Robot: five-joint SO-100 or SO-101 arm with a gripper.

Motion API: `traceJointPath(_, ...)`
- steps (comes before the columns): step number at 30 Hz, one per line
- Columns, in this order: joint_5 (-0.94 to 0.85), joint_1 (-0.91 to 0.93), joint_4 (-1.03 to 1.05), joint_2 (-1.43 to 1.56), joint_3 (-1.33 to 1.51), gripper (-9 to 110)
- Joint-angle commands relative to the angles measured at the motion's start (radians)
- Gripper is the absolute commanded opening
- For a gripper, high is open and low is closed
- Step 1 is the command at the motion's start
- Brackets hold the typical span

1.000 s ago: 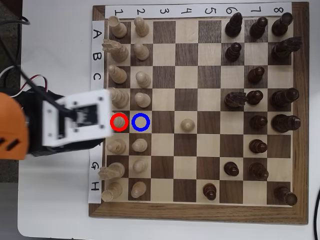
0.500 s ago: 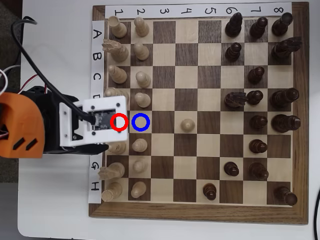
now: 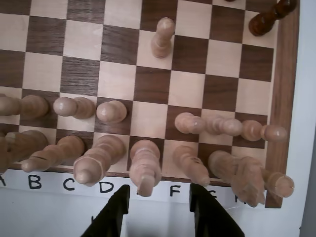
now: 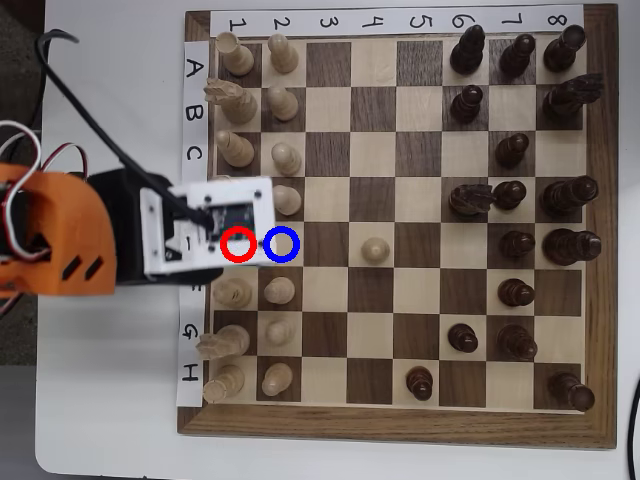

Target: Move the piece to destination

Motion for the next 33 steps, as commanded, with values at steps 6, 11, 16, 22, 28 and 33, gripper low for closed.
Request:
traceJointPath(6, 0.046, -0.049, 0.002, -0.017, -0.014, 15)
traceJointPath(11, 0.049, -0.034, 0.002, -0.032, 0.005, 18)
traceJointPath(16, 0.046, -0.015, 0.000, -0.049, 0.023, 21)
traceJointPath(22, 0.043, -0.003, 0.000, -0.057, 0.057, 20)
traceJointPath(28, 0.040, 0.002, 0.000, -0.069, 0.086, 18)
traceJointPath(33, 0.031, 0.003, -0.002, -0.081, 0.100, 18)
